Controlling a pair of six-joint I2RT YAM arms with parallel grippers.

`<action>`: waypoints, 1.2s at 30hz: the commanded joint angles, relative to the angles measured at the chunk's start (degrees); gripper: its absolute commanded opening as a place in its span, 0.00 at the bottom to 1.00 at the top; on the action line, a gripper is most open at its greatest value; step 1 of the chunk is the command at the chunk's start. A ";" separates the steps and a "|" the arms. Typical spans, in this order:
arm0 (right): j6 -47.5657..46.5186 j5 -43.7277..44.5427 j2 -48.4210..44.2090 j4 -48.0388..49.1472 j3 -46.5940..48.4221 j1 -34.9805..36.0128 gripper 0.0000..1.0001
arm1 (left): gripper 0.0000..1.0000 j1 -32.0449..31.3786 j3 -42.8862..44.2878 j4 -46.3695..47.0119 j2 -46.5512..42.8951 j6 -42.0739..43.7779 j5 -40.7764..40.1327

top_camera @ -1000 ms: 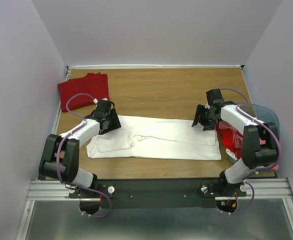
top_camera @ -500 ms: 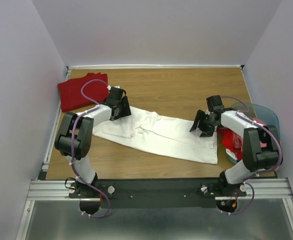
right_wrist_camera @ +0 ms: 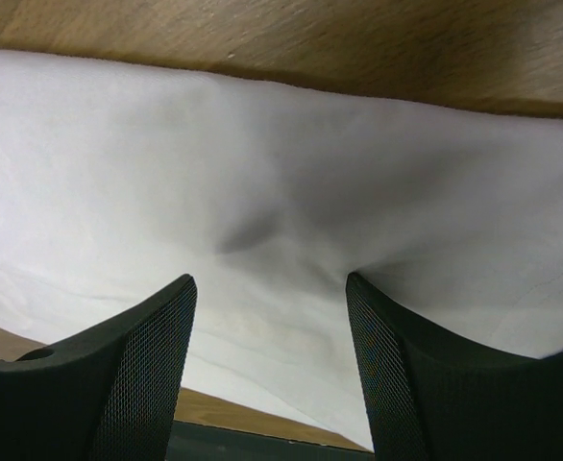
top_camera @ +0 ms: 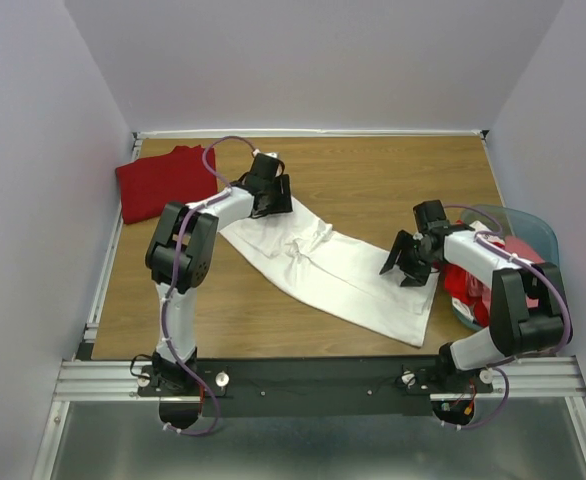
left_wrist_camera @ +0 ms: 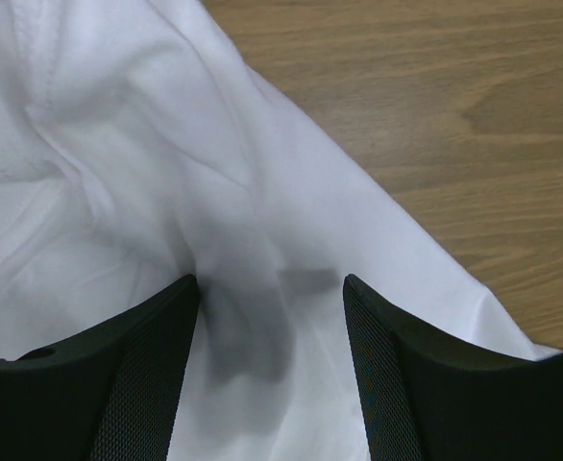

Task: Fold and stack the t-shirts
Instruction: Fold the tshirt

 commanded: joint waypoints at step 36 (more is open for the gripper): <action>-2.63 -0.21 -3.08 -0.81 0.13 15.64 0.73 | 0.71 2.57 7.76 -10.91 0.41 -1.24 5.57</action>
